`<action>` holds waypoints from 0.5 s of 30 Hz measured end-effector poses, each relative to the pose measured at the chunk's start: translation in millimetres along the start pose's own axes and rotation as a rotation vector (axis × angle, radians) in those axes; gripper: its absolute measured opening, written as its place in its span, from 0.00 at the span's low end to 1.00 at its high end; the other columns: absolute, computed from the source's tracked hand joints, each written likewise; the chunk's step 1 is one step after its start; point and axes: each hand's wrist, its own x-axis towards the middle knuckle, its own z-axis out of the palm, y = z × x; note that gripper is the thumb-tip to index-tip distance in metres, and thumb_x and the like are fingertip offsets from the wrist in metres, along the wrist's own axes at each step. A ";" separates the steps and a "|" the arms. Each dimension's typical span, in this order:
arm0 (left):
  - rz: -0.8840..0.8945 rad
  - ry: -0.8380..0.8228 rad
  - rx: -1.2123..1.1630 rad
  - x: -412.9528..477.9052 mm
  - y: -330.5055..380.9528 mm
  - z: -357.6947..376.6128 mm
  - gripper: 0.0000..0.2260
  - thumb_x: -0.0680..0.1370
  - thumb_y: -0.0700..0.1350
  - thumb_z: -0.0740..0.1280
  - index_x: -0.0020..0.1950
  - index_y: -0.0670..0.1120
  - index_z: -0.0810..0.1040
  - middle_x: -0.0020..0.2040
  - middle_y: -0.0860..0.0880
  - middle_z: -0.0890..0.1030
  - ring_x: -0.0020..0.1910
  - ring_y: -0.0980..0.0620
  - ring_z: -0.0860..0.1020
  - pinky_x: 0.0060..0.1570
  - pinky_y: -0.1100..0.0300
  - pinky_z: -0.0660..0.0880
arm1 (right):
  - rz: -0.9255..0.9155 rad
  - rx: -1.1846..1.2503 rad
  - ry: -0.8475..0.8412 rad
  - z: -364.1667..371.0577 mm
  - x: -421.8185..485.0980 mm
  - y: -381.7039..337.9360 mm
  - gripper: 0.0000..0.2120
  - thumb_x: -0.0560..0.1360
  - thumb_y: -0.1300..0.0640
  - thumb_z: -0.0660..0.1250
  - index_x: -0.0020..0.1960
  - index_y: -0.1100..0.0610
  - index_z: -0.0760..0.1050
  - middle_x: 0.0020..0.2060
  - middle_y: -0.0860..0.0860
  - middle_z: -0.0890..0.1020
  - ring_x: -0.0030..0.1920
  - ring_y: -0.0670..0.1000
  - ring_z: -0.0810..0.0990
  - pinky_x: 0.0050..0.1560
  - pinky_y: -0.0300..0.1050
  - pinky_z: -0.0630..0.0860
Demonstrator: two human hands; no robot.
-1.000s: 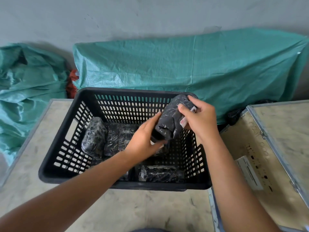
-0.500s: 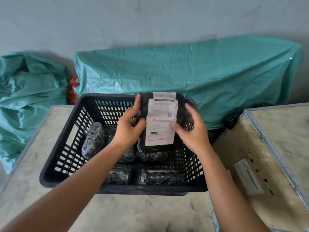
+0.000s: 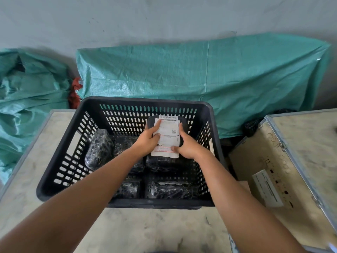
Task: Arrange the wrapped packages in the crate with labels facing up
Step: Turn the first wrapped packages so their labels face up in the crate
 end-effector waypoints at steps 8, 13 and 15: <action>-0.046 -0.109 0.194 2.4 -34.8 16.2 0.39 0.78 0.53 0.71 0.83 0.53 0.53 0.82 0.42 0.38 0.81 0.42 0.50 0.71 0.56 0.62 | 0.085 -0.093 -0.008 32.1 19.8 19.7 0.44 0.81 0.49 0.69 0.81 0.34 0.39 0.76 0.58 0.67 0.65 0.57 0.77 0.64 0.48 0.75; -0.118 -0.171 0.266 1.7 -40.9 19.9 0.42 0.80 0.53 0.70 0.83 0.55 0.44 0.80 0.43 0.31 0.80 0.39 0.56 0.72 0.53 0.63 | 0.110 -0.071 -0.010 40.3 29.1 22.6 0.42 0.81 0.49 0.68 0.81 0.35 0.41 0.78 0.58 0.65 0.67 0.59 0.76 0.68 0.51 0.74; -0.130 -0.107 0.266 3.8 -38.3 26.6 0.43 0.80 0.51 0.69 0.83 0.54 0.40 0.80 0.42 0.31 0.77 0.38 0.61 0.70 0.50 0.66 | 0.121 -0.058 0.045 42.4 32.8 23.2 0.41 0.81 0.50 0.68 0.82 0.35 0.44 0.76 0.58 0.67 0.65 0.58 0.77 0.65 0.48 0.75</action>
